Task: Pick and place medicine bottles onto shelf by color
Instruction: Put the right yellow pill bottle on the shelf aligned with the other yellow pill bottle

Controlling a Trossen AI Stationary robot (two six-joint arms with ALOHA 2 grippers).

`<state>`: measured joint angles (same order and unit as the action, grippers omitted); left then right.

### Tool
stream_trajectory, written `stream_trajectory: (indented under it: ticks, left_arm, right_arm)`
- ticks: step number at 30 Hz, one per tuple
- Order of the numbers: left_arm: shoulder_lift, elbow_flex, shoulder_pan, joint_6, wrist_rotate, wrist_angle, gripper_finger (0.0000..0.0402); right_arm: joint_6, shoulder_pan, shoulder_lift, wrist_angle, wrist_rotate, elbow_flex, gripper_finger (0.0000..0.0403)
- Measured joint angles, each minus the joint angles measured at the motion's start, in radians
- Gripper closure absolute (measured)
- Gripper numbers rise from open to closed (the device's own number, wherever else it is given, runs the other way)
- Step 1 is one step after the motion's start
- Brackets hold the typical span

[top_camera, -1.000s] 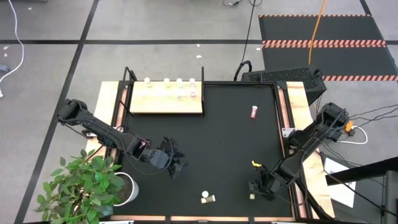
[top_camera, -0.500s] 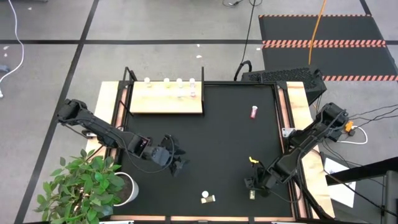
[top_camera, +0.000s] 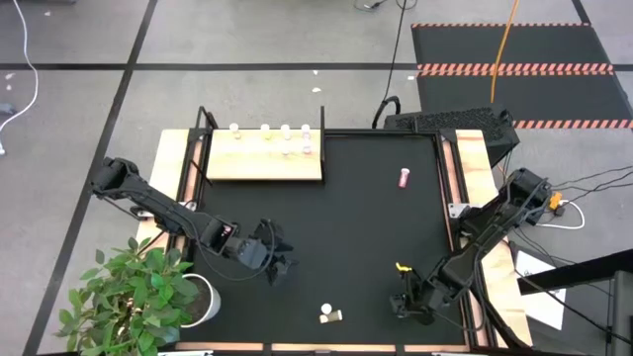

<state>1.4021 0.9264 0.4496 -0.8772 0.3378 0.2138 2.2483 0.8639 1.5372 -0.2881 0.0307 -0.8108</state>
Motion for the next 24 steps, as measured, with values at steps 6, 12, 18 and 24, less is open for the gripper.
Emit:
stream_trajectory:
  ticks: [6,12,18,24]
  left_arm:
    - [0.000,0.000,0.000,0.000,0.000,0.000,0.0158]
    - [0.000,0.000,-0.003,0.004,0.001,0.000,0.0158]
    - [0.000,0.000,-0.004,0.000,0.001,-0.003,0.0158]
    - [0.000,0.000,-0.007,0.001,0.001,-0.003,0.0158]
  right_arm:
    - [-0.014,-0.012,0.041,-0.004,0.039,0.000,0.0195]
    - [-0.042,-0.013,0.116,0.093,0.056,-0.005,0.0195]
    - [-0.088,-0.014,0.114,0.023,0.044,-0.004,0.0209]
    - [-0.132,-0.015,0.080,-0.030,0.008,-0.001,0.0268]
